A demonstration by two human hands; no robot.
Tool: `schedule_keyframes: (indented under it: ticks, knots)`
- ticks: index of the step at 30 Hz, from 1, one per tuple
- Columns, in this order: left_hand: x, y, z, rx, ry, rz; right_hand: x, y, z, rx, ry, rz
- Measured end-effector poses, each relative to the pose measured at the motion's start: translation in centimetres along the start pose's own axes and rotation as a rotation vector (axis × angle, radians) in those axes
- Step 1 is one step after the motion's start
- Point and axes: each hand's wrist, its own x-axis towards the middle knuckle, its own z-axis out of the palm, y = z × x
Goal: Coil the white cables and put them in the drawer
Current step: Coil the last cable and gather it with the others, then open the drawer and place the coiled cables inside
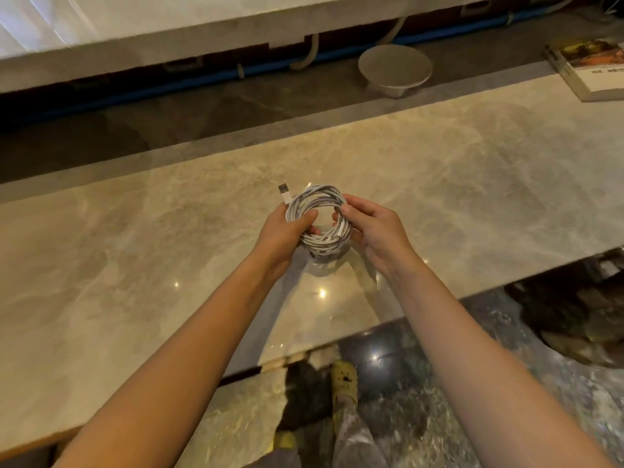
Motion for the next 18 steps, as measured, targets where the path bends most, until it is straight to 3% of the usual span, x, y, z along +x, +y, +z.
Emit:
schedule_keyframes:
  ticks: [8,18]
  knots:
    - [-7.7,-1.4,-8.0,-0.037,0.048,-0.035,-8.4,5.6,5.7,0.134,-0.071,0.049]
    - [-14.4,-3.0,-9.1,-0.207,0.012,-0.029,-14.4,6.9,5.6,0.140,-0.044,0.072]
